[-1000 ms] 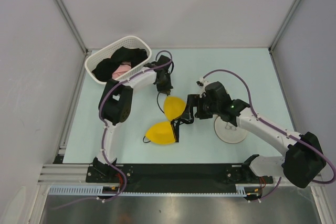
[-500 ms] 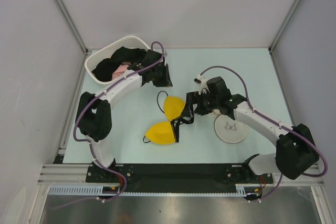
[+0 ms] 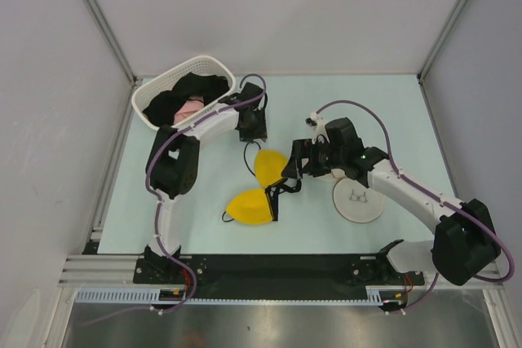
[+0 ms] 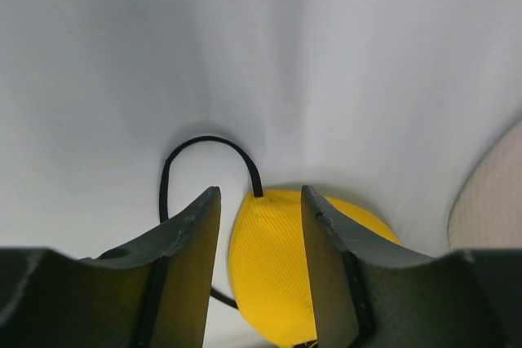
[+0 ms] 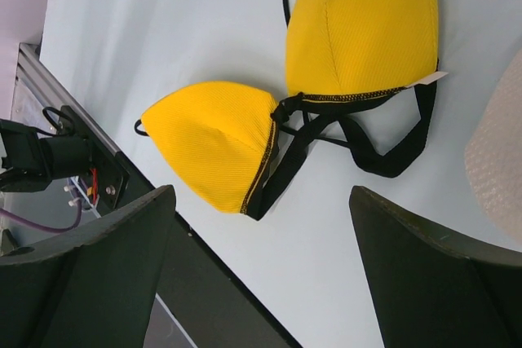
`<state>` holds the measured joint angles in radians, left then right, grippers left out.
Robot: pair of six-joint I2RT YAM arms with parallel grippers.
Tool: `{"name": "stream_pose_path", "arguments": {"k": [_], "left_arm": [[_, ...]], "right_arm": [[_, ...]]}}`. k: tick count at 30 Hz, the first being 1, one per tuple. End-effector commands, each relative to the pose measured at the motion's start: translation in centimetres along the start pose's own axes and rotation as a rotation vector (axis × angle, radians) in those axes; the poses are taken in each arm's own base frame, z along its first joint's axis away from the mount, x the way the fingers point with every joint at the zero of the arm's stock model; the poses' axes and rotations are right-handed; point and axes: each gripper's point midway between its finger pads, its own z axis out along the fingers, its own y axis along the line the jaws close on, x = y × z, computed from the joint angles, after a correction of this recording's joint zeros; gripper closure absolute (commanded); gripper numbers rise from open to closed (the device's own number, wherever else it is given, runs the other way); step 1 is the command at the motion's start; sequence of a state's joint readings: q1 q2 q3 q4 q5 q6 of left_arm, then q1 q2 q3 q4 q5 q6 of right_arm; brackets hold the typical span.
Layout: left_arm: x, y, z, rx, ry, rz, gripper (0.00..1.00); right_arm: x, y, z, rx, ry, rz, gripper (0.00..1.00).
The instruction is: Place the bra in the laundry bag and zip it closed
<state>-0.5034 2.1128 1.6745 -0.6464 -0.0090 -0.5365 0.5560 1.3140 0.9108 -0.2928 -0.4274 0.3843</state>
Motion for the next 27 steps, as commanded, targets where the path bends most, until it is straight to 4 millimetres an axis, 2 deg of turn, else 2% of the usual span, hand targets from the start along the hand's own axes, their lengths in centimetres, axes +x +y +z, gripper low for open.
{"name": "stream_pose_path", "arguments": {"k": [1, 14, 19, 27], "left_arm": [[-2.1, 0.3, 0.6, -0.064, -0.050, -0.048, 0.51], [-0.8, 0.2, 1.7, -0.095, -0.006, -0.116, 0.55], [0.1, -0.6, 2.1, -0.075, 0.021, -0.137, 0.56], [0.7, -0.3, 2.9, -0.094, 0.036, -0.183, 0.59]], "right_arm": [[-0.7, 0.9, -1.0, -0.028, -0.045, -0.016, 0.07], [-0.1, 1.3, -1.8, -0.044, -0.054, -0.012, 0.07], [0.1, 1.5, -2.0, -0.056, -0.062, -0.003, 0.07], [0.3, 2.0, -2.3, -0.072, -0.073, 0.005, 0.07]]}}
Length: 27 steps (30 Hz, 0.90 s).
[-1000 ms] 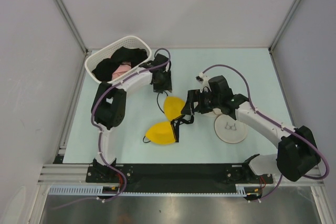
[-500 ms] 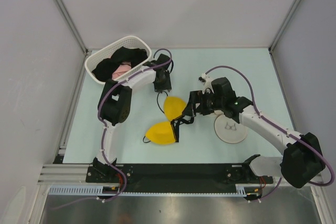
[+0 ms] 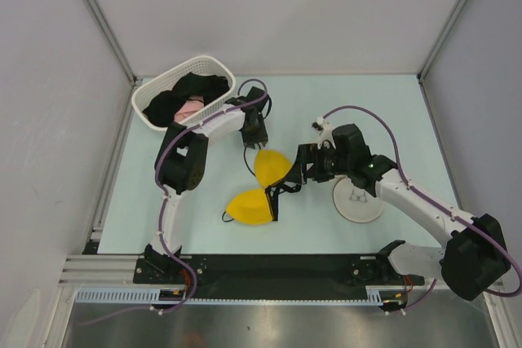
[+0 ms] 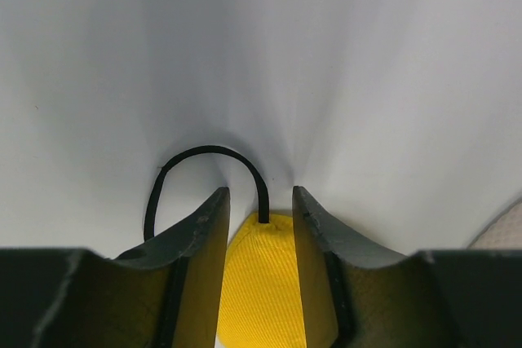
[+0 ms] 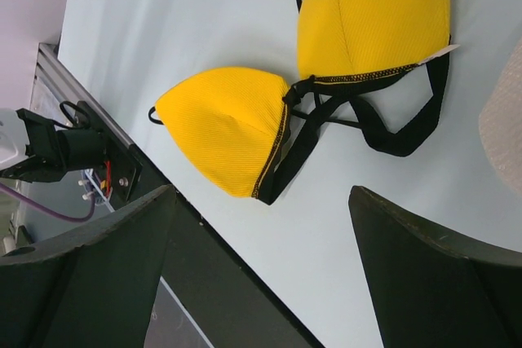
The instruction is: Place the bra in the laundry bag and zip it closed
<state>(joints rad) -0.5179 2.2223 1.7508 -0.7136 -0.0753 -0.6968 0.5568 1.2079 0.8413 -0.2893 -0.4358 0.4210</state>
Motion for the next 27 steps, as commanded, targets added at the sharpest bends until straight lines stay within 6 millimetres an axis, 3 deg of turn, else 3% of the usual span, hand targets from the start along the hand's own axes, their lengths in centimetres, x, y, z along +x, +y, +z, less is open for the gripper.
{"name": "stream_pose_path", "arguments": {"k": [1, 7, 10, 11, 13, 14, 15, 20, 23, 24, 25, 27], "left_arm": [[-0.2, -0.9, 0.0, 0.011, -0.004, -0.043, 0.60], [0.2, -1.1, 0.4, 0.021, 0.016, -0.041, 0.69], [0.1, -1.1, 0.1, 0.024, 0.014, -0.037, 0.85], [-0.1, -1.2, 0.0, 0.026, 0.005, -0.036, 0.95], [-0.6, -1.3, -0.8, 0.035, -0.013, -0.019, 1.00], [-1.0, -1.8, -1.3, 0.061, -0.036, -0.006, 1.00], [-1.7, -2.2, -3.0, 0.091, -0.071, 0.023, 1.00], [-1.9, -2.5, -6.6, 0.194, -0.146, 0.123, 1.00], [-1.2, -3.0, -9.1, 0.294, -0.177, 0.166, 1.00], [-0.1, -2.9, -9.3, 0.328, -0.158, 0.180, 1.00], [-0.3, -3.3, -10.8, 0.365, -0.188, 0.185, 1.00], [-0.1, -3.2, -11.8, 0.390, -0.202, 0.194, 1.00]], "right_arm": [[-0.6, 1.3, -0.5, -0.048, -0.043, -0.013, 0.07], [-0.3, 1.1, -0.6, -0.040, -0.037, -0.013, 0.07], [-0.3, 1.2, -0.7, -0.045, -0.040, -0.014, 0.07], [-0.3, 1.1, -0.5, -0.047, -0.041, -0.012, 0.07], [0.0, 1.2, -0.2, -0.069, -0.028, -0.015, 0.07], [-0.2, 1.6, 0.1, -0.093, -0.037, -0.030, 0.07], [0.1, 1.5, 0.6, -0.107, -0.018, -0.033, 0.07], [-1.4, 2.7, 1.8, -0.191, -0.012, -0.129, 0.02], [-2.1, 2.3, 2.9, -0.185, 0.005, -0.168, 0.00], [-2.2, 2.3, 3.2, -0.190, 0.009, -0.176, 0.00], [-2.1, 2.0, 3.8, -0.193, 0.023, -0.174, 0.00], [-2.5, 2.2, 4.3, -0.217, 0.015, -0.194, 0.00]]}}
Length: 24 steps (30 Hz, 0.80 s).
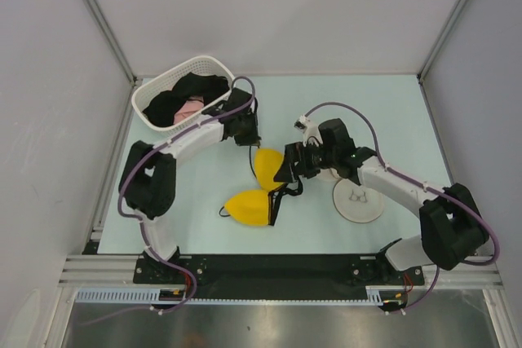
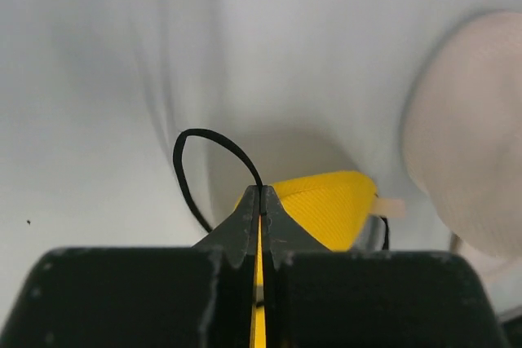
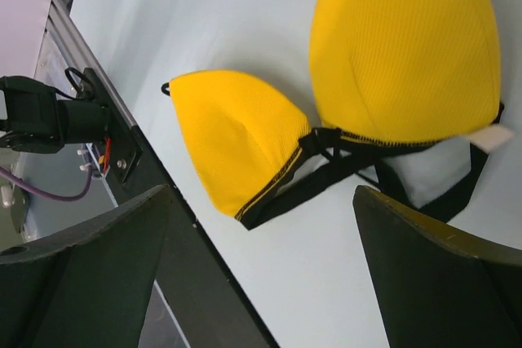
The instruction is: Place the bra in the laundry bag and zip it closed
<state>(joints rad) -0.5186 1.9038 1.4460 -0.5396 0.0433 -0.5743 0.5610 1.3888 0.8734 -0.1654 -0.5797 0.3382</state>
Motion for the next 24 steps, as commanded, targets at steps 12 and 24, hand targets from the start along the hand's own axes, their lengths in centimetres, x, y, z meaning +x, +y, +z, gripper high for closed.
{"name": "stream_pose_path", "arguments": {"k": [12, 24], "left_arm": [[0.5, -6.1, -8.8, 0.413, -0.084, 0.212, 1.00], [3.7, -6.8, -12.0, 0.588, -0.050, 0.321, 1.00]], "right_arm": [[-5.8, -0.5, 0.2, -0.152, -0.181, -0.315, 0.00], [-5.4, -1.3, 1.4, -0.284, -0.108, -0.431, 0.00]]}}
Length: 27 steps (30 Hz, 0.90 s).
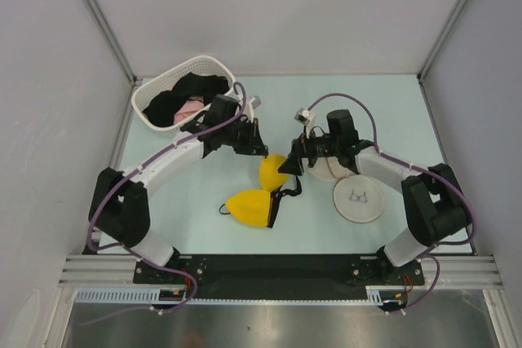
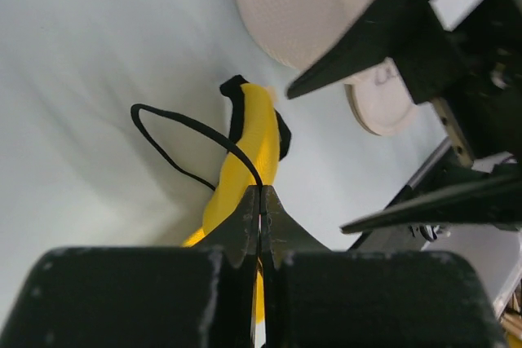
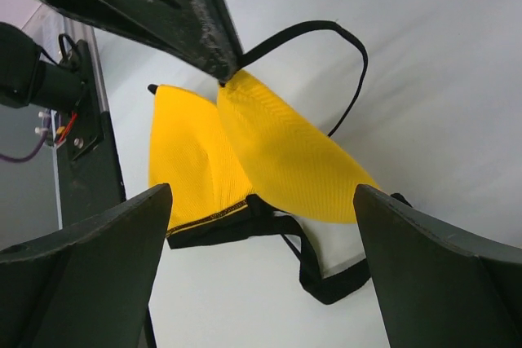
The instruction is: Place the bra in the laundry bag and zip it closed
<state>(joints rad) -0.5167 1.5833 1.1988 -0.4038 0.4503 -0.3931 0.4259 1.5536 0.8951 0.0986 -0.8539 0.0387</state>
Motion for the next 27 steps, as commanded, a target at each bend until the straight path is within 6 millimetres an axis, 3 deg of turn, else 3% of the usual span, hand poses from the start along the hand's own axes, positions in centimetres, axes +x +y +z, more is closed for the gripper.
{"name": "stream_pose_path", "arguments": {"k": [1, 11, 15, 22, 26, 27], "left_arm": [[-0.6, -3.0, -2.4, 0.134, -0.050, 0.110, 1.00], [1.0, -3.9, -3.7, 0.195, -0.020, 0.180, 1.00], [1.5, -4.3, -3.7, 0.228, 0.003, 0.187, 1.00], [2.5, -4.2, -3.9, 0.246, 0.036, 0.205, 1.00], [2.8, -4.3, -4.2, 0.253, 0.039, 0.218, 1.00], [3.0, -4.2, -4.2, 0.250, 0.044, 0.217, 1.00]], "right_arm": [[-1.3, 0.5, 0.7, -0.093, 0.009, -0.092, 0.00], [-0.8, -0.2, 1.0, -0.104, 0.028, -0.143, 0.00], [-0.4, 0.8, 2.1, -0.155, 0.049, -0.159, 0.00], [-2.4, 1.0, 2.6, -0.123, 0.020, -0.239, 0.00], [-1.8, 1.6, 2.9, -0.161, 0.042, -0.229, 0.08], [-1.0, 1.9, 3.0, -0.167, 0.071, -0.202, 0.14]]}}
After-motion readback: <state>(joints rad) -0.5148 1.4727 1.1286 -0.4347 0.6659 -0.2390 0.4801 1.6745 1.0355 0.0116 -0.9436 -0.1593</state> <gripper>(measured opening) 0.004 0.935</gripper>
